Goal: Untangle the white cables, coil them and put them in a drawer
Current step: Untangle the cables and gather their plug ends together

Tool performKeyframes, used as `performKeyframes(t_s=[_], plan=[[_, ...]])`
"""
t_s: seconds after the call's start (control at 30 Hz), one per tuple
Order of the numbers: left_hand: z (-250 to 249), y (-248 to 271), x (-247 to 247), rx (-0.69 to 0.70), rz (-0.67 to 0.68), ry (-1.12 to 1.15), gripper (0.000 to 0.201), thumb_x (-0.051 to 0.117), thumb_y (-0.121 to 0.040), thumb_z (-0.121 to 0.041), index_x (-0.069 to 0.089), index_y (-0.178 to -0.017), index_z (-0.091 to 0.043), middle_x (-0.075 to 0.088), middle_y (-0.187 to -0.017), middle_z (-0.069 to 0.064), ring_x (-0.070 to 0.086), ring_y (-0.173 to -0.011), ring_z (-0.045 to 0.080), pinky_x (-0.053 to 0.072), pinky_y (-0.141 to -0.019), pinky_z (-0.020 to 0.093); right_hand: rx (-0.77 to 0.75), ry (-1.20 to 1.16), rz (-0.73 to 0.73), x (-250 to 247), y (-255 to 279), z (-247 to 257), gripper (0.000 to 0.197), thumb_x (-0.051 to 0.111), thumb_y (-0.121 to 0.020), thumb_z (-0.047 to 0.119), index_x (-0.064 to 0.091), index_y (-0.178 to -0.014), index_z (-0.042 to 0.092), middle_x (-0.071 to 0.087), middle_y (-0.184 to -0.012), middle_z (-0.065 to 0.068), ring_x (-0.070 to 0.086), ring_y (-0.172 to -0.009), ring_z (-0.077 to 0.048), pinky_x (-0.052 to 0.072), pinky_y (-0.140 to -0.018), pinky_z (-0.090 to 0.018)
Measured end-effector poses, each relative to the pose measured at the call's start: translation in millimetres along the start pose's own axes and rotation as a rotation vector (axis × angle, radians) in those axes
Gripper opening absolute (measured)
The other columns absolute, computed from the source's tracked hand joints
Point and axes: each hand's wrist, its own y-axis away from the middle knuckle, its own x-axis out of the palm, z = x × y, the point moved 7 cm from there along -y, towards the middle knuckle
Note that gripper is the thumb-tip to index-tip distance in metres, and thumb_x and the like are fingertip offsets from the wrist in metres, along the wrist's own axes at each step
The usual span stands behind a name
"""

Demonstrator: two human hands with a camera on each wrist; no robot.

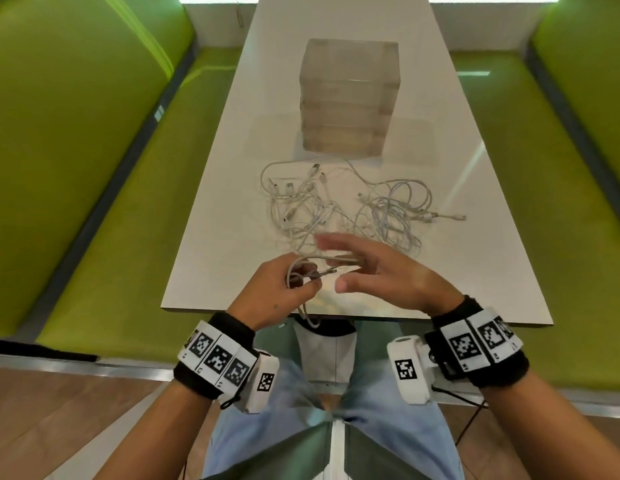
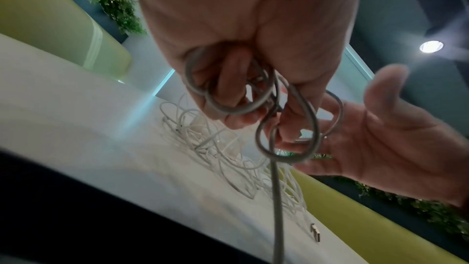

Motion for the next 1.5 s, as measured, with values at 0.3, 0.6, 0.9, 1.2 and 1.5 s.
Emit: performKeyframes(t_s=[0.3, 0.6, 0.9, 1.2, 1.5], plan=[[4, 4, -33, -0.067, -0.129, 0.876, 0.037, 0.048, -0.087, -0.044, 0.063, -0.102, -0.013, 0.032, -0.062, -0.005, 0.015, -0.056, 0.01, 0.012, -0.044, 0.022, 0.054, 0.027, -0.098, -14, 6, -14, 0.023, 0.05, -0.096, 0.02, 0.072, -0.101, 0.013, 0.073, -0.088, -0.002, 0.065, -0.067, -0.014, 0.051, -0.063, -0.022], [-2, -3, -27, -0.035, -0.128, 0.654, 0.023, 0.054, -0.086, -0.017, 0.063, -0.108, -0.013, 0.034, -0.064, -0.003, 0.025, -0.048, 0.007, 0.017, -0.045, 0.023, 0.053, 0.219, 0.159, 26, 0, -27, 0.016, 0.063, -0.089, 0.022, 0.071, -0.101, 0.015, 0.07, -0.098, 0.001, 0.063, -0.093, -0.013, 0.048, -0.088, -0.032], [-8, -2, -26, -0.032, -0.167, 0.751, 0.019, 0.05, -0.091, -0.021, 0.063, -0.097, -0.009, 0.034, -0.067, 0.001, 0.025, -0.053, 0.009, 0.021, -0.047, 0.021, 0.27, 0.49, 0.229, 19, 9, -26, 0.039, 0.048, -0.093, 0.045, 0.056, -0.129, 0.032, 0.057, -0.134, 0.007, 0.051, -0.122, -0.01, 0.038, -0.102, -0.023], [-12, -4, 2, -0.071, 0.026, 0.727, 0.03, 0.043, -0.093, -0.035, 0.054, -0.101, -0.009, 0.044, -0.066, -0.002, 0.028, -0.047, 0.007, 0.024, -0.041, 0.016, 0.028, -0.052, -0.317, -5, -5, 18, 0.03, 0.07, -0.082, 0.013, 0.063, -0.111, 0.018, 0.068, -0.094, -0.006, 0.068, -0.073, -0.022, 0.057, -0.066, -0.029], [-6, 2, 4, -0.102, -0.005, 0.654, 0.035, 0.041, -0.09, -0.048, 0.057, -0.101, -0.019, 0.042, -0.074, 0.004, 0.039, -0.058, 0.012, 0.036, -0.05, 0.023, -0.141, -0.154, -0.418, -28, 2, 30, 0.01, 0.059, -0.085, -0.005, 0.061, -0.086, 0.004, 0.067, -0.084, -0.01, 0.068, -0.075, -0.025, 0.055, -0.068, -0.033]])
